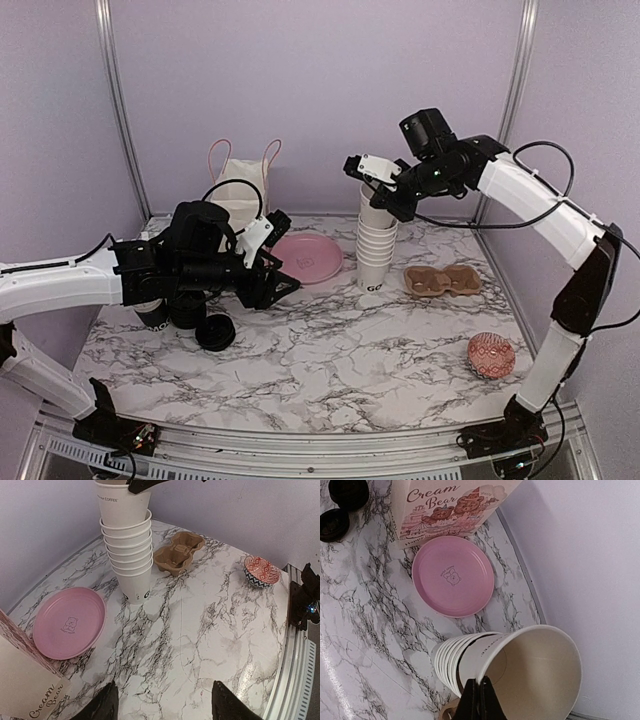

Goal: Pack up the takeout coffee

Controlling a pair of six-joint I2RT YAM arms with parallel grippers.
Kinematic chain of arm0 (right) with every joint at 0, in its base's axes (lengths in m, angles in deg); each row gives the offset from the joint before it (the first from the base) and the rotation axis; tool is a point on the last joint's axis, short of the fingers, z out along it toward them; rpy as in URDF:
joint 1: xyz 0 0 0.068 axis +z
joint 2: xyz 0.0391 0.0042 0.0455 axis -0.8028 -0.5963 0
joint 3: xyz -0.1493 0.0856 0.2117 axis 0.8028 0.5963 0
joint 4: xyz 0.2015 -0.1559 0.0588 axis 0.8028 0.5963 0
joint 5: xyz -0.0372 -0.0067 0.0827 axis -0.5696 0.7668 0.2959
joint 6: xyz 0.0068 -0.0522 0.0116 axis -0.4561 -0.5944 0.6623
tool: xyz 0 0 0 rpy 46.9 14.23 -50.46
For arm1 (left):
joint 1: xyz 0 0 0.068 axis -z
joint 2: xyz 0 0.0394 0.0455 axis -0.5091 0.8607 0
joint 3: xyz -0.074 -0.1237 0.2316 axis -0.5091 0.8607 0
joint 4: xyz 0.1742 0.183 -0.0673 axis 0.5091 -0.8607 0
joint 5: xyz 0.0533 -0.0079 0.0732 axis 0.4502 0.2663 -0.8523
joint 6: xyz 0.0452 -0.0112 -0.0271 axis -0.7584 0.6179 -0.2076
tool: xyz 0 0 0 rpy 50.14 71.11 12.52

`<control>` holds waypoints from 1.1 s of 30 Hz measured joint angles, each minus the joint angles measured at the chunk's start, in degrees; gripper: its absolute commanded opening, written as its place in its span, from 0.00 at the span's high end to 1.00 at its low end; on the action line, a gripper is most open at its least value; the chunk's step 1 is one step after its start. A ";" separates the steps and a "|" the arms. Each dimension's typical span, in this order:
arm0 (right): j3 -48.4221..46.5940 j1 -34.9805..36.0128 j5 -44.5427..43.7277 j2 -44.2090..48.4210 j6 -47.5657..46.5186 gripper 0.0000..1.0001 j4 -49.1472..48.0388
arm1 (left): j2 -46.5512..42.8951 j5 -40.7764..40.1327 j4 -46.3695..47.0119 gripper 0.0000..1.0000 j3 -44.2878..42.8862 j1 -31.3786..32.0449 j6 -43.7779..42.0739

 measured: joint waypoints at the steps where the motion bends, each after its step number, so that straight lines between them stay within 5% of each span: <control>1: -0.04 0.13 -0.04 0.94 -0.07 1.00 0.11 | 0.00 -0.02 0.00 0.36 0.00 0.00 -0.07; 11: 1.42 3.63 6.32 12.33 -3.72 1.00 3.39 | -0.52 -4.92 0.83 0.37 0.66 -0.22 -1.25; 22: 34.91 15.69 14.38 15.72 -8.63 1.00 -3.17 | -5.09 -10.29 2.84 0.36 1.88 -5.38 -0.15; 33: 43.21 21.68 14.47 14.32 -8.09 1.00 -16.74 | -5.03 -15.47 -1.03 0.36 0.00 -8.37 -0.96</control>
